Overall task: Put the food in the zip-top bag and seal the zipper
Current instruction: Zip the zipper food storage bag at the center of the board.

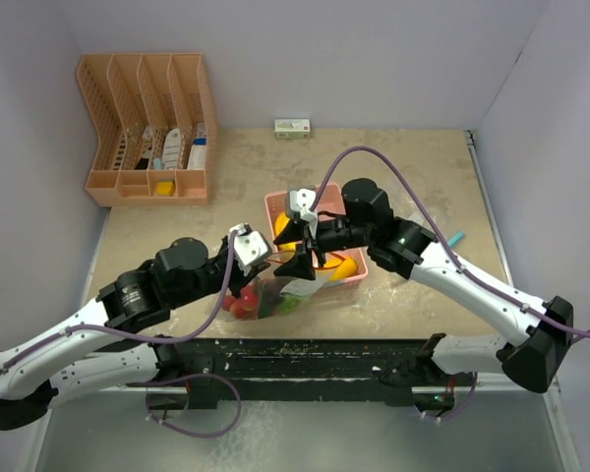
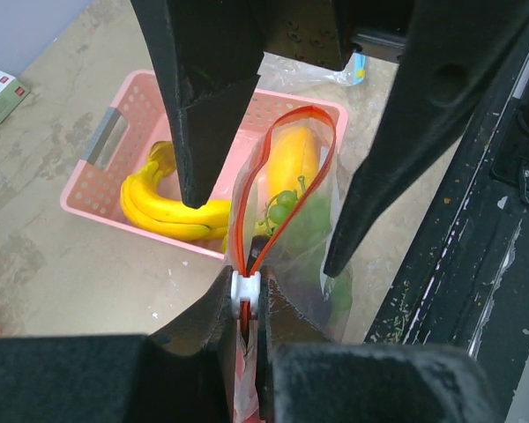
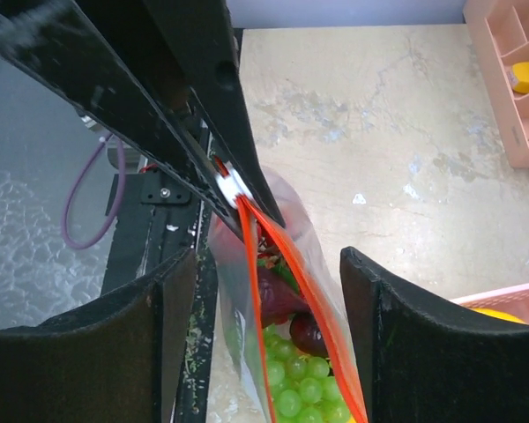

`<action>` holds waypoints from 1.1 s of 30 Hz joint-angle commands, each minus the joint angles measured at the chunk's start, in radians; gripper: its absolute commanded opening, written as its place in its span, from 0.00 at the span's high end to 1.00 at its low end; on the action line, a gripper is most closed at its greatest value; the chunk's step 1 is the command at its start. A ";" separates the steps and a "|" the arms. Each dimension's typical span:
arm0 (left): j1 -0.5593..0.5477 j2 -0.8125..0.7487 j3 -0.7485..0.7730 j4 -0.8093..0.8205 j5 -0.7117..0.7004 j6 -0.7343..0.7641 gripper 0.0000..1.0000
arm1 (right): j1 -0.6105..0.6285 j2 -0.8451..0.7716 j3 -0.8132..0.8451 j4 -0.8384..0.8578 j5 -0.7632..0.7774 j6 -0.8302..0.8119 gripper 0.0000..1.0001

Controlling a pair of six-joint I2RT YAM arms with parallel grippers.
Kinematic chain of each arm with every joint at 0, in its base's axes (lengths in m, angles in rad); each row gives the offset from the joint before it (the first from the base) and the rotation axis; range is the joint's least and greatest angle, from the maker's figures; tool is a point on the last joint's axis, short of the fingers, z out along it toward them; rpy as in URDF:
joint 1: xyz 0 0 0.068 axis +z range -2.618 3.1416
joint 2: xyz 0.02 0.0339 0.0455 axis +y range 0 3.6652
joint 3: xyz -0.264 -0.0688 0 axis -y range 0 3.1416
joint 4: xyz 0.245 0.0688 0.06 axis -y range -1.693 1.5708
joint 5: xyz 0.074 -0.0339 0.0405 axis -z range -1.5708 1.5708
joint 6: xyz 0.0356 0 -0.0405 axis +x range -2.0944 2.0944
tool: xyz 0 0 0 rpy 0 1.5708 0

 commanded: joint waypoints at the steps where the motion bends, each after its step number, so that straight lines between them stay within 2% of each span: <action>1: 0.006 -0.038 0.055 0.013 -0.002 -0.017 1.00 | -0.003 0.012 0.011 0.040 -0.017 -0.035 0.33; 6: 0.006 -0.051 0.052 0.027 0.034 -0.013 1.00 | -0.003 0.035 0.007 0.024 0.016 -0.046 0.38; 8: 0.005 -0.053 0.046 0.037 0.050 -0.010 1.00 | -0.003 0.044 0.007 0.028 0.011 -0.043 0.42; 9: 0.005 -0.054 0.045 0.041 0.053 -0.008 1.00 | -0.003 0.050 0.009 0.027 0.009 -0.042 0.47; 10: 0.006 -0.053 0.043 0.042 0.054 -0.007 1.00 | -0.003 0.055 0.012 0.024 0.008 -0.040 0.58; 12: 0.006 -0.050 0.041 0.039 0.053 -0.005 1.00 | -0.003 0.062 0.019 0.008 0.011 -0.042 0.91; 13: 0.005 -0.050 0.040 0.037 0.052 -0.005 1.00 | -0.003 0.063 0.021 0.002 0.013 -0.043 1.00; 17: 0.006 -0.058 0.036 0.020 0.030 -0.009 0.98 | -0.003 0.047 0.025 -0.020 0.013 -0.024 1.00; 23: 0.007 -0.088 0.023 -0.012 0.015 -0.023 0.80 | -0.004 0.012 0.031 -0.014 0.042 0.018 1.00; 30: 0.006 -0.124 -0.021 0.022 -0.025 -0.043 0.79 | -0.004 0.000 0.033 -0.025 0.030 0.023 1.00; 33: 0.005 -0.119 -0.031 0.030 -0.017 -0.042 0.72 | -0.004 -0.002 0.038 -0.028 0.030 0.023 1.00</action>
